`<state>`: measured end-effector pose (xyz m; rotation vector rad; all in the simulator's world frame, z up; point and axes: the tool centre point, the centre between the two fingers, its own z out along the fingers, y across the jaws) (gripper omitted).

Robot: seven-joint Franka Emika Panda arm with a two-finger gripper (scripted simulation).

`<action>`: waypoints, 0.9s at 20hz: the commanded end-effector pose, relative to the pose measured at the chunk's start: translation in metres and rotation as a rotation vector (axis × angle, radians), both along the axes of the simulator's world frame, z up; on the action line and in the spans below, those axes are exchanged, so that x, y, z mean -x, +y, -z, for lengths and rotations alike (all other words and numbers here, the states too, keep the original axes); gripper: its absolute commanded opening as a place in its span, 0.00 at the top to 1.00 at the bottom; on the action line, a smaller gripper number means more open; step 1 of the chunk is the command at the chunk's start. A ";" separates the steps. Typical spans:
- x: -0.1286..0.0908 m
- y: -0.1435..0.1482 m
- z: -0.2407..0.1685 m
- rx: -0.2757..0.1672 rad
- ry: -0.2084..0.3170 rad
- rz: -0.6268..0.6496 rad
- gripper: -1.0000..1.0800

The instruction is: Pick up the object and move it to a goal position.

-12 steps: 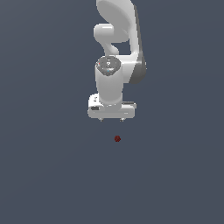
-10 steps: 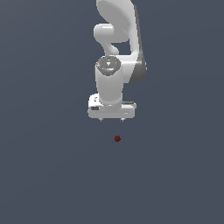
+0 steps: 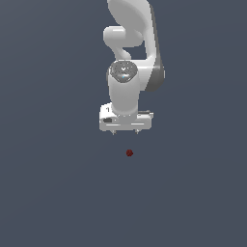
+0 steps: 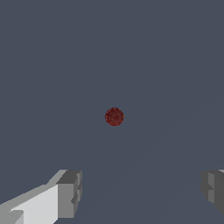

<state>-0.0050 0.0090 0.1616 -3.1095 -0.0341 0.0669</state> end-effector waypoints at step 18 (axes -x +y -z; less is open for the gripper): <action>-0.007 0.005 0.018 0.006 0.002 0.211 0.04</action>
